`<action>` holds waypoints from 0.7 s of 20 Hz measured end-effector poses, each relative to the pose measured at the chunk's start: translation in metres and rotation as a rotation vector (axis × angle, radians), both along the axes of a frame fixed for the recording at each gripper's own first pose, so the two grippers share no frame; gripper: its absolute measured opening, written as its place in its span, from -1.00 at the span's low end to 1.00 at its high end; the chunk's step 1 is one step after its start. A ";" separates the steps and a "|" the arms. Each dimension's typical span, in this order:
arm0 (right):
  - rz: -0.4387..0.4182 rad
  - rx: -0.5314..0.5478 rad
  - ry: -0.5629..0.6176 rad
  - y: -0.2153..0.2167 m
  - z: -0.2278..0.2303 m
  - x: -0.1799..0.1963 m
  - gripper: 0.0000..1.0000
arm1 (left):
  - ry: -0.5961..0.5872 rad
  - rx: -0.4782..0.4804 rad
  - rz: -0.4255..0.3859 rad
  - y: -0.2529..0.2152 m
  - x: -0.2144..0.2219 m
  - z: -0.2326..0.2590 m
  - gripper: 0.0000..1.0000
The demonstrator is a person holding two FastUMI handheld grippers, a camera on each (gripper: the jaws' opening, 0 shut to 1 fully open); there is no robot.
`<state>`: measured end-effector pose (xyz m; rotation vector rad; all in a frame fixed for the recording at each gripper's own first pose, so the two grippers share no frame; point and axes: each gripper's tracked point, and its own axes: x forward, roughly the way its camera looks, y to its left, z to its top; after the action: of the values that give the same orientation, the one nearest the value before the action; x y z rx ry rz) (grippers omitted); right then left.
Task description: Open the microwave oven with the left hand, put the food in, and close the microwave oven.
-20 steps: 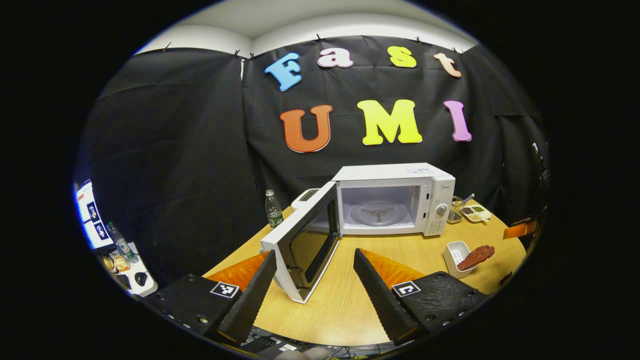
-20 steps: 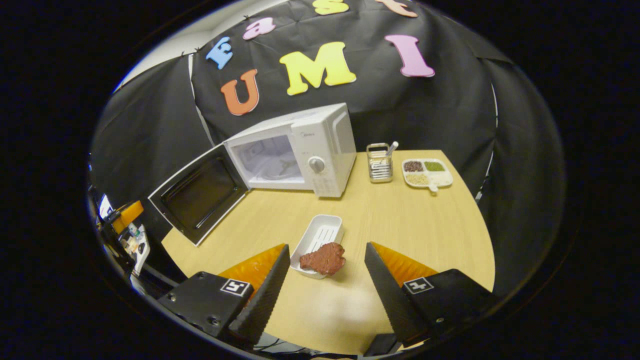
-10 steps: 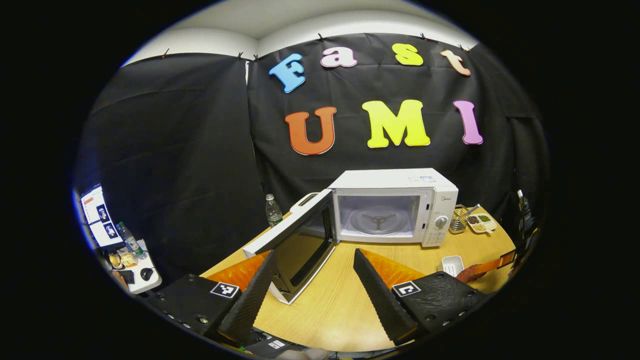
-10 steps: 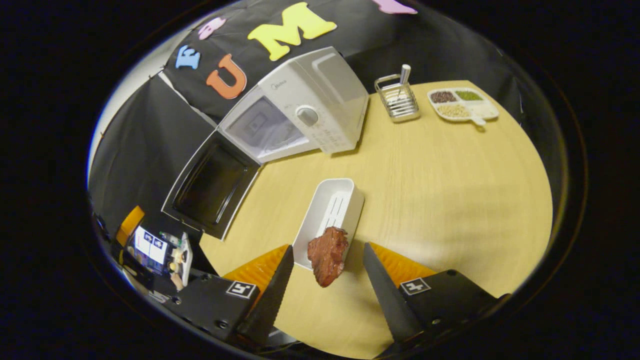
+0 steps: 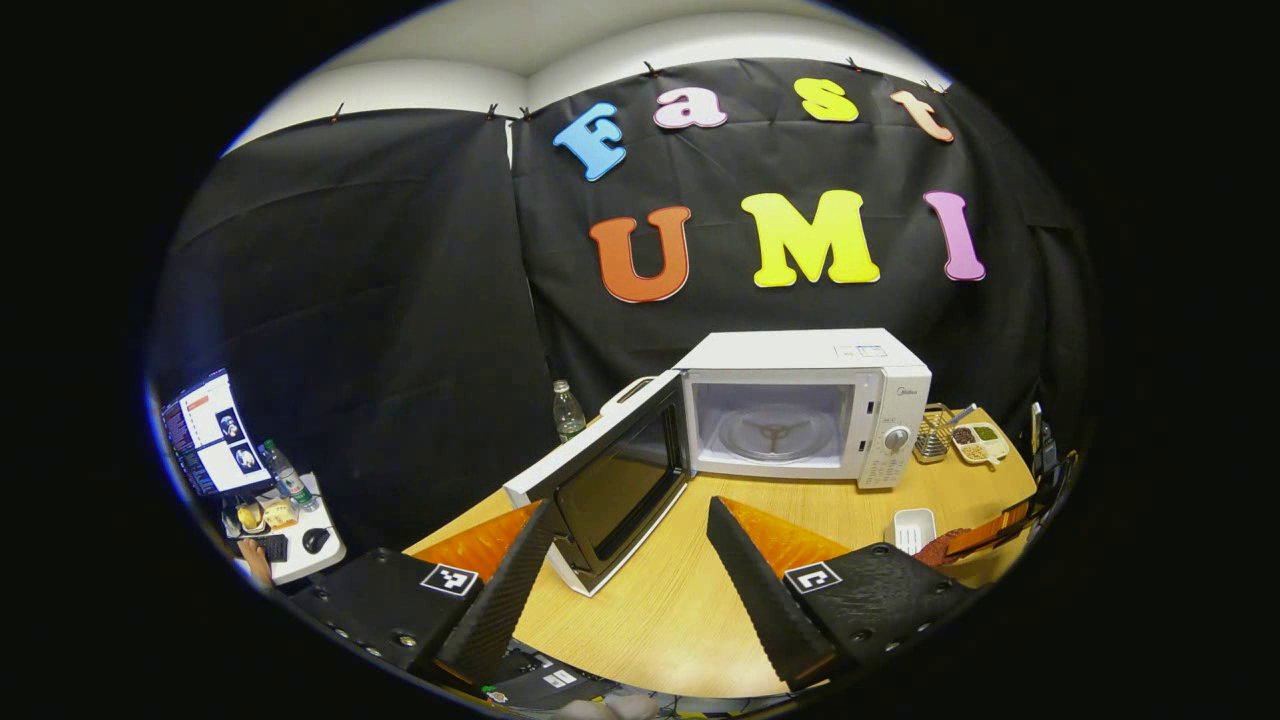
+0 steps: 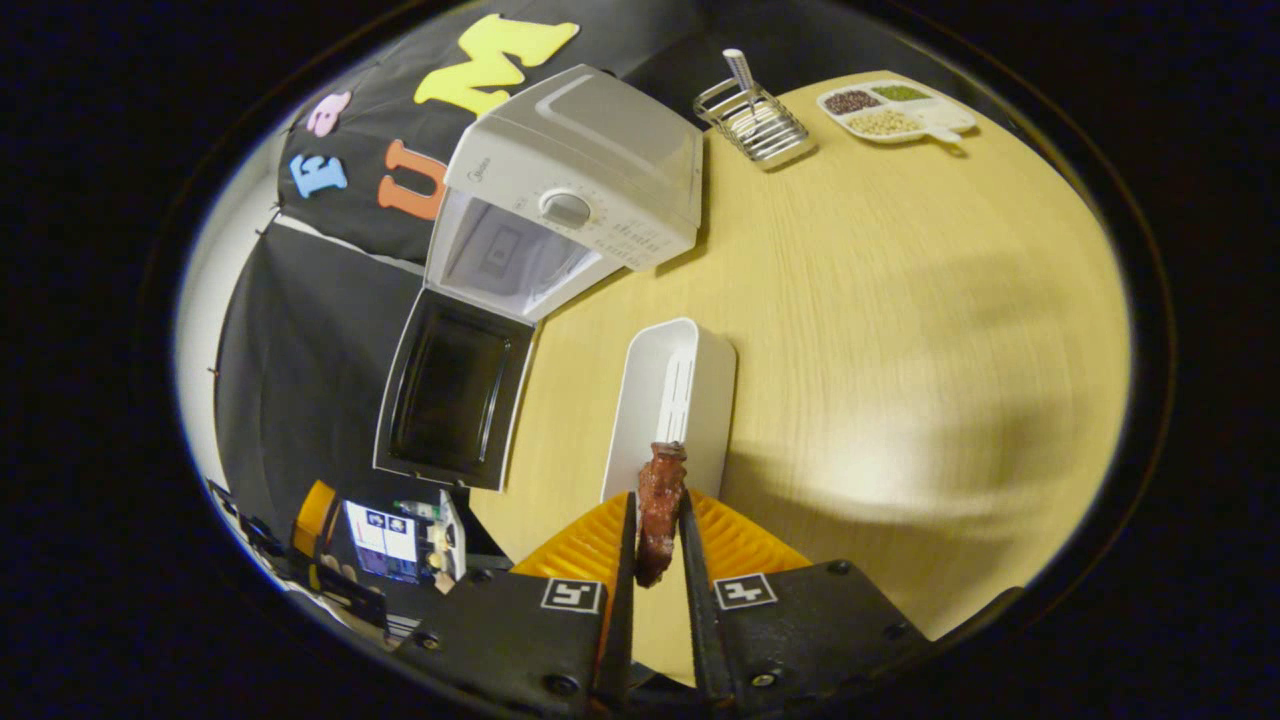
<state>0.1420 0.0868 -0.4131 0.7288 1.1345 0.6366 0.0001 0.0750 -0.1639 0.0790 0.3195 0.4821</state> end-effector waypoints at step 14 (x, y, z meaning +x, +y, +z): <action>-0.060 0.087 -0.069 0.017 0.080 0.022 -0.73 | -0.020 -0.028 0.013 0.029 -0.010 -0.009 0.91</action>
<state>0.1641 0.1036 -0.3334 0.8062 1.0227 0.6587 -0.0099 0.1035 -0.1725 0.0448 0.3074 0.4913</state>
